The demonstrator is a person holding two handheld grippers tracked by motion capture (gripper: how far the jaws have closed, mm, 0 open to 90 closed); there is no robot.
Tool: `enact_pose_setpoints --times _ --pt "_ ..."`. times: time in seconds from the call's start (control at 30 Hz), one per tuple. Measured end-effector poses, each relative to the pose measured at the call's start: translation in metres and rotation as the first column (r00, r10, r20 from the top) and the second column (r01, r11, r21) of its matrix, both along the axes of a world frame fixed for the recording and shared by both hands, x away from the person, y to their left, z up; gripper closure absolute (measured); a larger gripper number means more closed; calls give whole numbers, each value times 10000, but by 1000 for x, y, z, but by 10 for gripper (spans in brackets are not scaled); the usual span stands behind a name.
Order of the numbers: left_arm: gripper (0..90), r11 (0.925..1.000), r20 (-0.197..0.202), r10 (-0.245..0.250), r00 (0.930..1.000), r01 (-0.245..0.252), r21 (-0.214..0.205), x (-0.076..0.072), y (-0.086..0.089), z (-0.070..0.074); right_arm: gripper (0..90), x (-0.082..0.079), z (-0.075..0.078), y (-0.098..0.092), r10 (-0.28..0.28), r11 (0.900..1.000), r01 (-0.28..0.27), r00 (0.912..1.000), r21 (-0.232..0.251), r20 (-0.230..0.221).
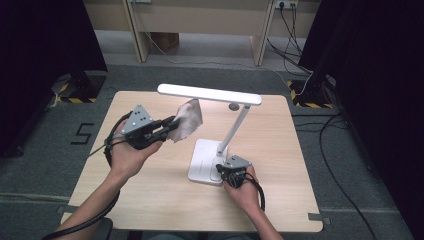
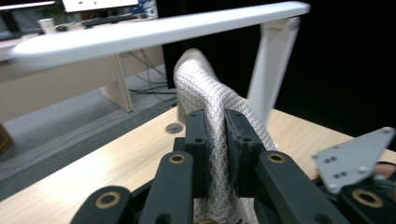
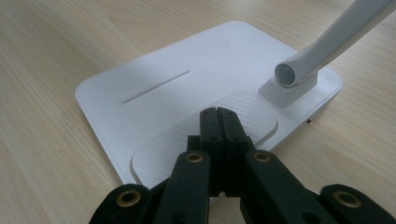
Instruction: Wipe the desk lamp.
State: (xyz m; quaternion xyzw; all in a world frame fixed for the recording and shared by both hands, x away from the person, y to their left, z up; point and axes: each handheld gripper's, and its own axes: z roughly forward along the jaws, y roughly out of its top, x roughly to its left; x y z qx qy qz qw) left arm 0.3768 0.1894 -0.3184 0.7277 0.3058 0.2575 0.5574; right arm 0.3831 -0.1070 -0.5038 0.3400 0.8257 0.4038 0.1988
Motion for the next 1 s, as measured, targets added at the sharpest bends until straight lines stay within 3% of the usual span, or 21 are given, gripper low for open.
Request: enact_pose_setpoints --times 0.23,0.5,0.8,1.0 --pt "804 9956 -143 785 9968 -792 -496 13 18 -5 900 0 0 0 -6 10000 6 10000 2 1" --pt "804 9872 14 1415 9899 -1410 -740 20 27 2 900 0 0 0 -7 10000 7 10000 -13 4" --pt "804 9822 370 1753 9838 -1722 -748 21 30 14 900 0 0 0 3 10000 -3 10000 14 3" --pt "804 9767 309 2008 9792 -1976 -834 22 33 14 900 0 0 0 0 10000 0 10000 23 -11"
